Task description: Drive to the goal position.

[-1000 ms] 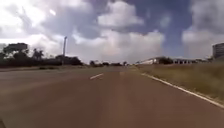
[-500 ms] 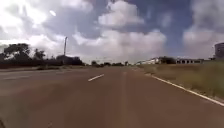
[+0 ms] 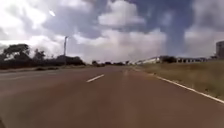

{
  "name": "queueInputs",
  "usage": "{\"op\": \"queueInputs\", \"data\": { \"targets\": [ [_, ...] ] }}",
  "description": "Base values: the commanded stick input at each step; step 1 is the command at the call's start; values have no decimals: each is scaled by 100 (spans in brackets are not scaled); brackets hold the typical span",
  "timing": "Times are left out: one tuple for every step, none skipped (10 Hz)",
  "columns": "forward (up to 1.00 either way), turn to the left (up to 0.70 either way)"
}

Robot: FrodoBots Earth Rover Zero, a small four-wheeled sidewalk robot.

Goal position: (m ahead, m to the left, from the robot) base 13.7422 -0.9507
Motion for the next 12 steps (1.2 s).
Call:
{"op": "queueInputs", "data": {
  "targets": [
    [100,-31],
    [100,-10],
    [100,0],
    [100,0],
    [100,0],
    [100,0],
    [100,0],
    [100,0],
    [100,0],
    [100,0],
    [100,0],
    [100,0]
  ]
}}
